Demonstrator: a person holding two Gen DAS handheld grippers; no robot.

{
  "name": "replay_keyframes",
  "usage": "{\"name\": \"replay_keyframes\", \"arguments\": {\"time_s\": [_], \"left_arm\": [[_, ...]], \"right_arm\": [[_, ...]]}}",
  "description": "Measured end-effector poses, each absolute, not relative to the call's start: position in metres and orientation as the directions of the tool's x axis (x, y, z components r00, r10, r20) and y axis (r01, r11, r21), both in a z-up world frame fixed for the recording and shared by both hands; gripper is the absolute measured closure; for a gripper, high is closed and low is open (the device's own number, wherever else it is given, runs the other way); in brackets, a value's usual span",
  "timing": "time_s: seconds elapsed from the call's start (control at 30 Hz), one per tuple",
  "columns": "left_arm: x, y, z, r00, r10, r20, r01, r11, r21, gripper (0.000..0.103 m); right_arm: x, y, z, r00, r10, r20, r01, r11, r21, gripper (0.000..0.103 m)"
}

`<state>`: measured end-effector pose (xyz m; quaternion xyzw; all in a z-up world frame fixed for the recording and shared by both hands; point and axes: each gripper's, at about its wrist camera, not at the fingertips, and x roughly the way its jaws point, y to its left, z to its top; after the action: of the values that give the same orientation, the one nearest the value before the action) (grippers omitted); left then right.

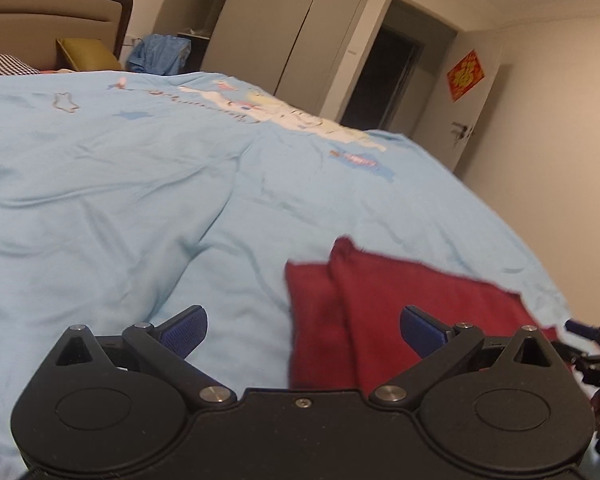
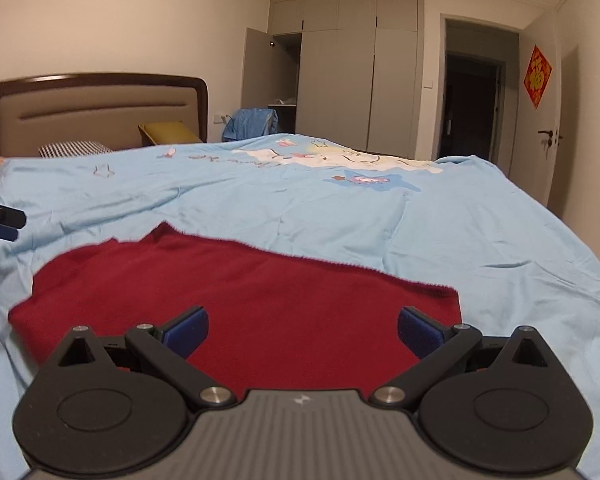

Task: Fold small clothes

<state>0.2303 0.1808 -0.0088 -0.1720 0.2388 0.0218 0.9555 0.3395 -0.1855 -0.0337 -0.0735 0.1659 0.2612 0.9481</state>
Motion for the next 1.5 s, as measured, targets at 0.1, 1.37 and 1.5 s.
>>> {"name": "replay_keyframes", "arguments": {"time_s": [0.1,1.37,1.5], "left_arm": [[0.210,0.170,-0.023,0.867,-0.024,-0.498,-0.149,0.941,-0.304,0.001],[0.240,0.092,-0.080,0.923,-0.077,-0.376,-0.248,0.630,-0.736,0.038],[0.240,0.092,-0.082,0.924,-0.045,-0.380,-0.274,0.616,-0.738,0.047]], "right_arm": [[0.317,-0.175,-0.046,0.825,0.444,-0.350,-0.496,0.865,-0.072,0.000],[0.315,-0.161,-0.104,0.882,0.350,-0.317,-0.375,0.927,-0.019,0.000],[0.312,-0.164,-0.112,0.891,0.356,-0.282,-0.372,0.928,-0.003,0.000]]}}
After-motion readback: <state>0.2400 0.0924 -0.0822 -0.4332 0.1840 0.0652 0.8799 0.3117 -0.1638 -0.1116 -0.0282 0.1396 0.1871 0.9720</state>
